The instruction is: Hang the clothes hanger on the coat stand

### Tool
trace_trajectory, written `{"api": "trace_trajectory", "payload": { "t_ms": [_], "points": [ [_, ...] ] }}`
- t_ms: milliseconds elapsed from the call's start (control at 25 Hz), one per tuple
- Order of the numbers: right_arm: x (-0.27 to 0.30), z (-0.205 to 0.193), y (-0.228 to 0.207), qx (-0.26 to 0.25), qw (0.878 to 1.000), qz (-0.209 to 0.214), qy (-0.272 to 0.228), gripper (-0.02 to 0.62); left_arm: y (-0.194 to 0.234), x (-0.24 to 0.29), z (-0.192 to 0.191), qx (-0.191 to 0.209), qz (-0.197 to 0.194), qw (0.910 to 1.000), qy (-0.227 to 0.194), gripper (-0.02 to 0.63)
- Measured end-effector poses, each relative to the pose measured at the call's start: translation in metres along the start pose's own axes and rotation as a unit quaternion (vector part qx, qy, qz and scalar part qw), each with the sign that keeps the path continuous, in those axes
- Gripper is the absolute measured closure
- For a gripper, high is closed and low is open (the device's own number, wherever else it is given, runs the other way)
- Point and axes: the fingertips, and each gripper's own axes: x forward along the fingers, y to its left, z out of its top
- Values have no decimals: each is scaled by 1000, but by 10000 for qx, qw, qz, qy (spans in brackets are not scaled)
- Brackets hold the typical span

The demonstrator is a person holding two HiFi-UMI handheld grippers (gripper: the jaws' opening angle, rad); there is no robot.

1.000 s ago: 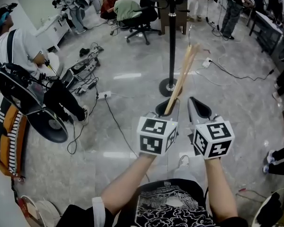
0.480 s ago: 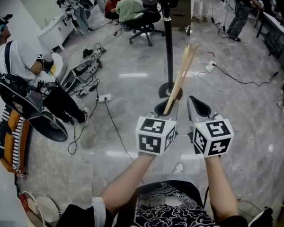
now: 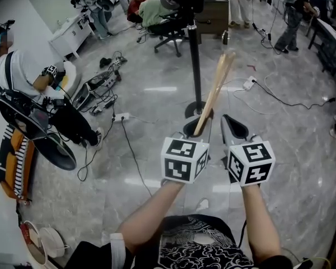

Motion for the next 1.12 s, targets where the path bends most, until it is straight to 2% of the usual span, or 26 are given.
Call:
{"api": "trace_trajectory", "payload": {
  "t_ms": [720,1120],
  "points": [
    [37,16,-61,1,10000,-34,-56,595,4,69,22,49,-44,10000,-27,569],
    [105,28,-83,-26,9998,-212,59,595,55,121,33,-58,-217,9997,-4,569]
  ]
}}
